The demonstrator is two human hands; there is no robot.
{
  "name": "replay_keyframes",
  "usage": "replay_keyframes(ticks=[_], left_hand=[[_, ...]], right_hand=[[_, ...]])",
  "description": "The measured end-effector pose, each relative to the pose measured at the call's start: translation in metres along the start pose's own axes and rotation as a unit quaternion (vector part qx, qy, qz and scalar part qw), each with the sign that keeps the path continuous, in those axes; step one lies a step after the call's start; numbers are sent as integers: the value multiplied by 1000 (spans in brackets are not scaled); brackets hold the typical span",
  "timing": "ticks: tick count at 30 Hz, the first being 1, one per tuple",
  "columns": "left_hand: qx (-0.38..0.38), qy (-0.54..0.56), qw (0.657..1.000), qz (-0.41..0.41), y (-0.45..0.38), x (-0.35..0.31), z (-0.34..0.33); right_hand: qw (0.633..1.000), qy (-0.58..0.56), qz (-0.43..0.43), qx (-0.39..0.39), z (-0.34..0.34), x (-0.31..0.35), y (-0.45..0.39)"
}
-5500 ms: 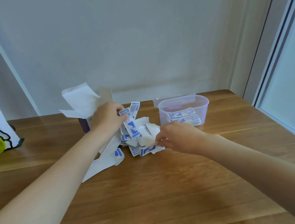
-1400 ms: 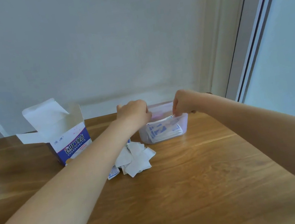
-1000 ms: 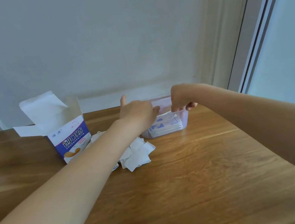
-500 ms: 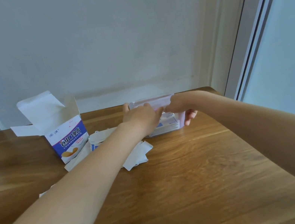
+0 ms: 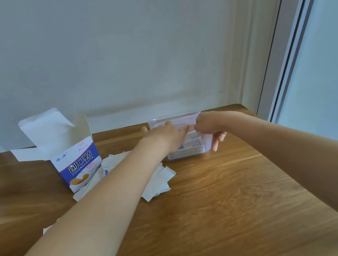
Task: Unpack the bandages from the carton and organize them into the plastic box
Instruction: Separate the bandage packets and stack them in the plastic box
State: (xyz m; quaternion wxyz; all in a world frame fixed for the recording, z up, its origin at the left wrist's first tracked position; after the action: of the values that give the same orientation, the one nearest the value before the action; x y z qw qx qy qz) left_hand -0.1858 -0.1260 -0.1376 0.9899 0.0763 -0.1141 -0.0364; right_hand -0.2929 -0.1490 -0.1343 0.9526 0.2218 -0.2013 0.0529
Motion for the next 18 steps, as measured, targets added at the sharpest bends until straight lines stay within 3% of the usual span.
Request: replay_keyframes(ticks=[3, 5, 7, 9, 11, 15, 18], left_hand=[[-162, -12, 987, 3, 17, 3, 38], [-300, 7, 954, 8, 40, 14, 61], [-368, 29, 929, 11, 61, 30, 70], [-362, 50, 931, 16, 76, 52, 62], [-325, 87, 942, 24, 85, 76, 45], [-134, 113, 984, 23, 93, 105, -22], [-91, 102, 990, -30, 99, 109, -55]], right_hand=[[998, 12, 26, -61, 13, 9, 6], [985, 15, 60, -159, 32, 24, 23], [959, 5, 131, -253, 48, 45, 49], [935, -34, 225, -273, 44, 71, 74], [930, -32, 287, -225, 15, 93, 86], [946, 42, 298, -125, -66, 113, 72], [950, 82, 297, -58, -114, 115, 62]])
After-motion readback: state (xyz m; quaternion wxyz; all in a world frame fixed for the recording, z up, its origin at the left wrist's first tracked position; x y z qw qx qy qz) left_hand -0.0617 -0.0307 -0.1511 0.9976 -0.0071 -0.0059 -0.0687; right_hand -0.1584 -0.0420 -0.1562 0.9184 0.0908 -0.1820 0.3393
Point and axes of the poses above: each hand's wrist, its own y-axis away from the middle knuckle, its own z-axis out of the back of the hand, x = y × z, the point moved 8 cm from there along -y, towards the middle knuckle, and after that the axes turned 13 degrees about -y, right-handed, at the moved point
